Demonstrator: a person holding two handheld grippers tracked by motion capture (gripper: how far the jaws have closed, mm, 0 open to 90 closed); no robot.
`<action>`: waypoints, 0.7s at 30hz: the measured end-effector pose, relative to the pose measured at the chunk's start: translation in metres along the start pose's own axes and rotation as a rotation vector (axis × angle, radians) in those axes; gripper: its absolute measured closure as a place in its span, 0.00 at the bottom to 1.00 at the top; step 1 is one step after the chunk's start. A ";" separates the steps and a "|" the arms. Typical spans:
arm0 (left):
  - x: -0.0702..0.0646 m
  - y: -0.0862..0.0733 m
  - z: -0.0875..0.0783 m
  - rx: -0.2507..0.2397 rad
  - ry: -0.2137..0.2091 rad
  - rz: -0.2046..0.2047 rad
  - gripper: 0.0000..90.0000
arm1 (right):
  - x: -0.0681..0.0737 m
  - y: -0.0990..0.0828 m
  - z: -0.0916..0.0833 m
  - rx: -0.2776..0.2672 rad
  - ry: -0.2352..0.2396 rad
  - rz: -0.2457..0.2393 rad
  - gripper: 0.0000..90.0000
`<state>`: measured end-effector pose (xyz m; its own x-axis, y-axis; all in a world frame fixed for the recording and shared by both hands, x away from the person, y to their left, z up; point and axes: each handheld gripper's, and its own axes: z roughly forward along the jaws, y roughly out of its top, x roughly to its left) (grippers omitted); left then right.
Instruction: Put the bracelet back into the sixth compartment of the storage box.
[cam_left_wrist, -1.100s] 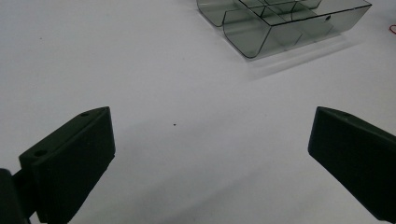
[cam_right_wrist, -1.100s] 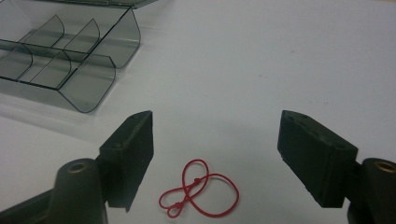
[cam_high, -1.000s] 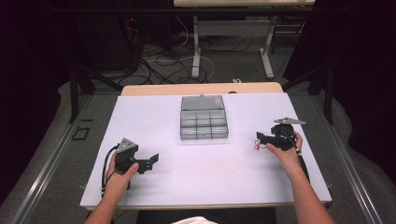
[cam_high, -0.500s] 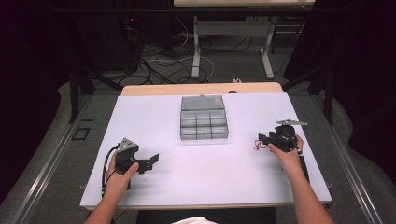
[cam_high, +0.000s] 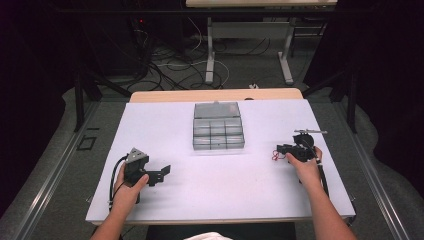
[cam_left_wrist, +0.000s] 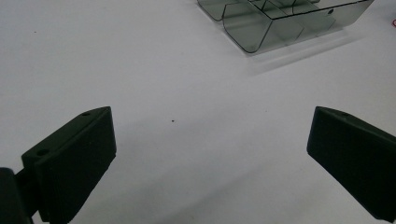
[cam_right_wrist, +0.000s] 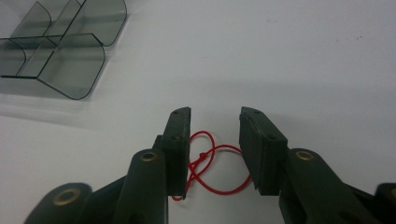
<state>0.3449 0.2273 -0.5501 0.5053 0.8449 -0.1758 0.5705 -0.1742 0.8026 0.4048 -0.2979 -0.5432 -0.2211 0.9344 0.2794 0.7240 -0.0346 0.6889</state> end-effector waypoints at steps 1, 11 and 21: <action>0.000 0.000 0.000 0.000 0.000 -0.001 0.02 | 0.000 0.000 0.001 0.001 -0.004 0.011 0.74; 0.000 0.000 0.000 0.002 -0.001 0.000 0.02 | -0.002 -0.001 0.006 0.021 0.004 0.032 0.82; 0.000 0.000 0.000 0.005 0.000 -0.001 0.02 | -0.001 -0.002 0.010 0.039 0.004 0.018 0.87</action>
<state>0.3449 0.2277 -0.5505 0.5049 0.8449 -0.1768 0.5744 -0.1760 0.7994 0.4099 -0.2955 -0.5518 -0.2106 0.9323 0.2941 0.7528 -0.0373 0.6572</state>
